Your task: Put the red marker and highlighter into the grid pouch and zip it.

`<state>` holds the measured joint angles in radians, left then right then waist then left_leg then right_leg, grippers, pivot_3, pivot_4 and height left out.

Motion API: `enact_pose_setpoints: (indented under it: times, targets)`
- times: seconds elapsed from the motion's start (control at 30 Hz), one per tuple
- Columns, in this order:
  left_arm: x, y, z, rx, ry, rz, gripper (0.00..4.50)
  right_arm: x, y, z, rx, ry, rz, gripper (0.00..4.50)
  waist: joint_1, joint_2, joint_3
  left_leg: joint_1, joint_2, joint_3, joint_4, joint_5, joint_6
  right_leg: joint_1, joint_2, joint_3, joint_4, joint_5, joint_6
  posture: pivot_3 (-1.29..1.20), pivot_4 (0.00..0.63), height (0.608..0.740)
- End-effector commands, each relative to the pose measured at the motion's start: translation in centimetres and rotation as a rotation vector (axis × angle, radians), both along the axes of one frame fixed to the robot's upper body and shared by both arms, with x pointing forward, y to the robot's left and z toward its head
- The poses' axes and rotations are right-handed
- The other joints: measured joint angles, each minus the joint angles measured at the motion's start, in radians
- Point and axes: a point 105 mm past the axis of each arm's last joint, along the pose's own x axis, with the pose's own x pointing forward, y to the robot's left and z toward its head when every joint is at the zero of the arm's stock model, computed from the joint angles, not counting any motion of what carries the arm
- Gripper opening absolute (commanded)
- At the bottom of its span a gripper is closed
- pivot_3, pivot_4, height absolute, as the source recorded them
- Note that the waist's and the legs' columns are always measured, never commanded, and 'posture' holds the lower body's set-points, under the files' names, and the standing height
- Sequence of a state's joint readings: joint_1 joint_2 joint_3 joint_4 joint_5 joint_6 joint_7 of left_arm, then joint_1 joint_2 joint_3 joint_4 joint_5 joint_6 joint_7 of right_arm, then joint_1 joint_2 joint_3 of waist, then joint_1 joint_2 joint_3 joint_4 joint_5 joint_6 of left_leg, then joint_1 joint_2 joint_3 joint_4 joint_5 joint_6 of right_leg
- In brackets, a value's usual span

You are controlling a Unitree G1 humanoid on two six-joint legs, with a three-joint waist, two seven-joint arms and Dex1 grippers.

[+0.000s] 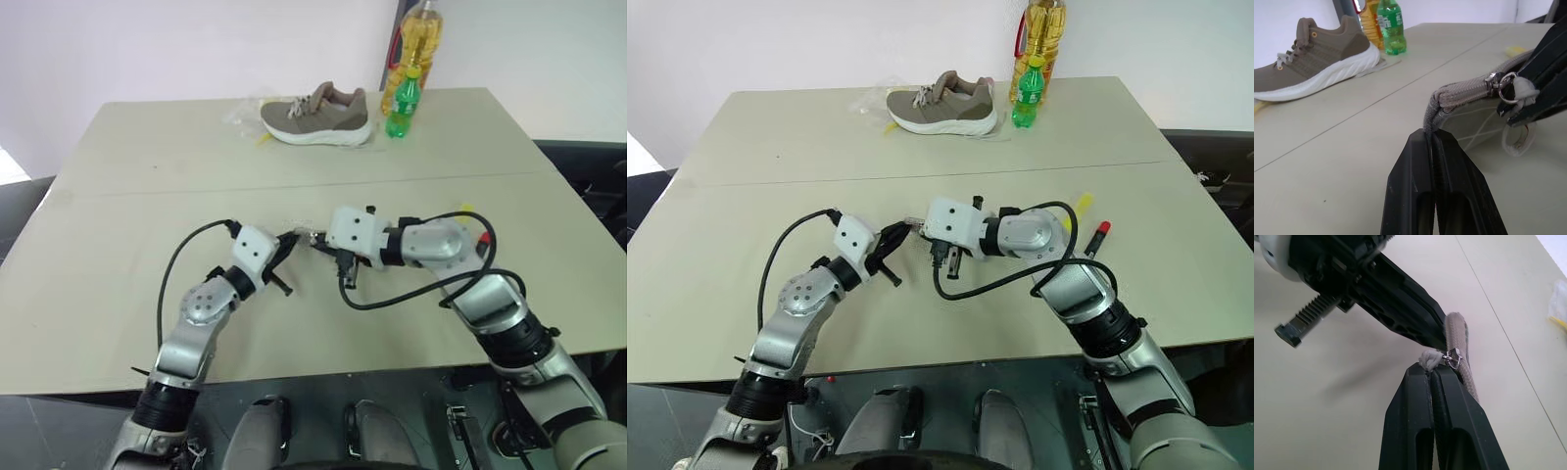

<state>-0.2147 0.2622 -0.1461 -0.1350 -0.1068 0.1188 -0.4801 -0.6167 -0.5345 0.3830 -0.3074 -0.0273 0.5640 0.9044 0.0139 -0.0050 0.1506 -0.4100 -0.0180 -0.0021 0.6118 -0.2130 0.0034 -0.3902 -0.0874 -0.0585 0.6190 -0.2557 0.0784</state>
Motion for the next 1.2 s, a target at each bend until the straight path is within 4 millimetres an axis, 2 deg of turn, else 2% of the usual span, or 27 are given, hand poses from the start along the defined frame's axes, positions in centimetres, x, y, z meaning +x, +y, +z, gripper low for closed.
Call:
enact_pose_setpoints:
  times: [0.03, 0.17, 0.27, 0.43, 0.53, 0.67, 0.73, 0.8, 0.9, 1.07, 1.2]
  targets:
    - [-0.1, -0.7, 0.8, -0.004, -0.042, -0.025, 0.0, -0.4, 0.2, 1.3, 0.01, -0.051, 0.017, 0.03, 0.0, 0.0, 0.0, 0.0, 0.0, 0.0, 0.0, 0.0, 0.0, 0.0, 0.0, 0.0, 0.0, 0.0, 0.0, 0.0, 0.15, 0.731]
    - [-0.1, -0.6, 0.9, -0.006, -0.05, -0.02, 0.0, 0.0, -0.3, 1.5, 0.012, -0.049, -0.007, 0.03, 0.0, 0.0, 0.0, 0.0, 0.0, 0.0, 0.0, 0.0, 0.0, 0.0, 0.0, 0.0, 0.0, 0.0, 0.0, 0.0, 0.15, 0.731]
    - [0.0, -0.3, 1.0, -0.007, -0.062, 0.006, 0.0, 0.4, -0.6, 2.1, 0.035, -0.046, -0.023, 0.97, 0.0, 0.0, 0.0, 0.0, 0.0, 0.0, 0.0, 0.0, 0.0, 0.0, 0.0, 0.0, 0.0, 0.0, 0.0, 0.0, 0.15, 0.731]
    - [0.2, 0.8, 1.8, -0.03, -0.088, 0.082, 0.0, -0.4, -2.5, 4.6, 0.094, -0.008, 0.003, 3.36, 0.002, 0.0, 0.0, 0.0, 0.0, 0.0, 0.0, 0.0, 0.0, 0.0, 0.0, 0.0, 0.0, 0.0, 0.0, 0.0, 0.15, 0.731]
    - [0.3, 1.9, 2.1, -0.031, -0.1, 0.153, 0.0, -0.3, -5.5, 5.7, 0.127, 0.048, -0.072, 3.36, 0.002, 0.0, 0.0, -0.001, 0.0, 0.0, 0.001, 0.0, 0.0, 0.001, -0.001, 0.0, -0.001, 0.0, 0.0, 0.0, 0.15, 0.731]
    - [0.7, 3.2, 2.0, -0.02, -0.107, 0.248, 0.0, 2.0, -10.2, 5.7, 0.191, 0.118, -0.319, 3.36, 0.001, -0.001, 0.0, -0.001, 0.0, 0.0, 0.0, -0.001, 0.001, 0.001, -0.002, 0.0, -0.002, 0.0, 0.0, 0.0, 0.15, 0.731]
    - [0.8, 3.5, 1.9, -0.019, -0.109, 0.279, 0.0, 4.0, -13.3, 4.9, 0.245, 0.19, -0.535, 3.9, 0.001, -0.001, 0.0, -0.001, 0.0, 0.0, 0.0, -0.001, 0.001, 0.001, -0.002, 0.0, -0.002, 0.0, -0.001, 0.0, 0.15, 0.731]
    - [0.9, 3.5, 1.9, -0.014, -0.114, 0.287, 0.0, 5.1, -15.1, 4.1, 0.271, 0.228, -0.678, 4.47, 0.001, -0.001, 0.0, -0.001, 0.0, 0.0, 0.0, -0.001, 0.001, 0.0, -0.002, 0.0, -0.002, -0.002, -0.003, 0.0, 0.15, 0.731]
    - [1.0, 3.2, 1.7, -0.002, -0.115, 0.28, 0.0, 7.0, -18.5, 2.0, 0.283, 0.234, -0.963, 4.47, 0.001, -0.001, 0.0, -0.002, 0.0, 0.0, 0.0, -0.001, 0.001, -0.001, -0.002, 0.0, -0.002, -0.002, -0.003, 0.0, 0.15, 0.731]
    - [1.0, 2.5, 1.3, 0.027, -0.12, 0.252, 0.0, 7.8, -21.9, -0.2, 0.276, 0.216, -1.209, 4.47, 0.002, 0.0, 0.0, -0.002, 0.0, 0.001, 0.0, -0.001, 0.001, -0.001, -0.002, 0.0, -0.002, -0.001, -0.002, 0.0, 0.15, 0.731]
    - [0.9, 2.3, 1.3, 0.024, -0.123, 0.247, 0.0, 7.0, -24.0, -0.6, 0.312, 0.275, -1.321, 4.47, 0.002, 0.0, 0.0, -0.003, 0.0, 0.001, 0.0, -0.001, 0.001, -0.001, -0.002, 0.0, -0.002, 0.0, 0.0, 0.0, 0.15, 0.731]
